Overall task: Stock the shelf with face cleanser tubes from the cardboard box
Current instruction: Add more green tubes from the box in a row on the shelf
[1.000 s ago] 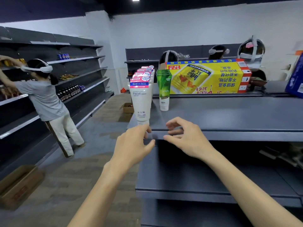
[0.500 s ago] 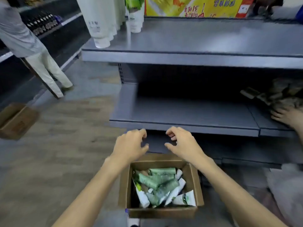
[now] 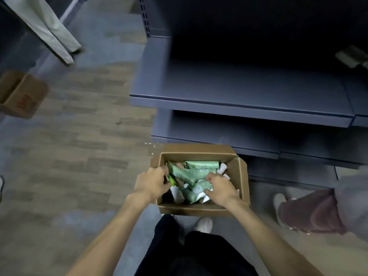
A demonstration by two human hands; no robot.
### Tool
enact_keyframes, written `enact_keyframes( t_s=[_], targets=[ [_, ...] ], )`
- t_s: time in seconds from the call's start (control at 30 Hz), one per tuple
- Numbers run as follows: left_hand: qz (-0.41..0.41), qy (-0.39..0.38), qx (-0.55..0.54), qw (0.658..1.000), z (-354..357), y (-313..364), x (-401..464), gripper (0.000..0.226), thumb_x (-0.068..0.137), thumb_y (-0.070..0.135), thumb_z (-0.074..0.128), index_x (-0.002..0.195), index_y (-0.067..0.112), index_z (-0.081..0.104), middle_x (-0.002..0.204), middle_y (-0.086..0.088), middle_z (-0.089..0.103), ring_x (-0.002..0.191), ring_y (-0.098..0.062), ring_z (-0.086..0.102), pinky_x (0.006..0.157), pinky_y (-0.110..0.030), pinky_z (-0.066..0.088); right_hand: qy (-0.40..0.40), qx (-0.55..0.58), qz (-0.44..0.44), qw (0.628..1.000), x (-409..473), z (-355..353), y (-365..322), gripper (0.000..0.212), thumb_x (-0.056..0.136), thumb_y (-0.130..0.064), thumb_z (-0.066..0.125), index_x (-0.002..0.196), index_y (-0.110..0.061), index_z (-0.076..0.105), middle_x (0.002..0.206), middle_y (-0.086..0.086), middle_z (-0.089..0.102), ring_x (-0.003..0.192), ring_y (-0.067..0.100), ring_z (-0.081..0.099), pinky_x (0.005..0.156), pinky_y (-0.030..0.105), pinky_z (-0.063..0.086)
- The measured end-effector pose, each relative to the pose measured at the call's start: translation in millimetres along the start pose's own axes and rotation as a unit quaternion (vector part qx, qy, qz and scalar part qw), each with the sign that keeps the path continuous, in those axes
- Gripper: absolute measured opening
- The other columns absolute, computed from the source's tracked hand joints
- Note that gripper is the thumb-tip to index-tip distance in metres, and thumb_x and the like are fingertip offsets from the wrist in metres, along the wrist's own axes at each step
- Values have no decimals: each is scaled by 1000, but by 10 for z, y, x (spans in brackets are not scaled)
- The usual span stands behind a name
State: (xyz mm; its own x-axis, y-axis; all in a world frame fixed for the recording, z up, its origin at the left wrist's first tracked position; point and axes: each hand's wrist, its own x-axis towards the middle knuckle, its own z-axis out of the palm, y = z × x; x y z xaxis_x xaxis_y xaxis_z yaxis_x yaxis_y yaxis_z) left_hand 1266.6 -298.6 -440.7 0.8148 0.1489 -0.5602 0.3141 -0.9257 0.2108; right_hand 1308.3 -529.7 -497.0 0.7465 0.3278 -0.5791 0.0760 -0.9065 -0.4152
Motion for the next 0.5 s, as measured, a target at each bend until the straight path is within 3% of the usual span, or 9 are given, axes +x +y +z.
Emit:
enact_keyframes(
  t_s=[0.17, 0.33, 0.5],
  targets=[
    [1, -29, -7, 1000, 113, -132, 62, 17, 88, 38, 58, 99, 25, 59, 102, -1, 70, 100, -28, 65, 82, -38, 55, -44, -22, 11, 999, 201, 262, -106, 38, 90, -27, 67, 124, -15, 54, 124, 9, 60, 113, 31, 60, 89, 39, 52],
    [-3, -47, -19, 999, 179, -323, 143, 18, 88, 38, 61, 98, 24, 54, 100, -2, 68, 97, -28, 65, 80, -38, 55, -68, -11, 23, 997, 355, 506, -242, 35, 89, -32, 67, 119, -18, 55, 117, 10, 61, 105, 32, 62, 87, 37, 52],
    [12, -59, -22, 998, 240, -410, 169, 18, 89, 37, 61, 101, 24, 56, 97, -1, 70, 94, -26, 66, 76, -37, 55, -78, -5, 25, 997, 491, 757, -438, 40, 89, -36, 67, 124, -20, 58, 120, 11, 65, 111, 32, 61, 88, 34, 50]
  ],
)
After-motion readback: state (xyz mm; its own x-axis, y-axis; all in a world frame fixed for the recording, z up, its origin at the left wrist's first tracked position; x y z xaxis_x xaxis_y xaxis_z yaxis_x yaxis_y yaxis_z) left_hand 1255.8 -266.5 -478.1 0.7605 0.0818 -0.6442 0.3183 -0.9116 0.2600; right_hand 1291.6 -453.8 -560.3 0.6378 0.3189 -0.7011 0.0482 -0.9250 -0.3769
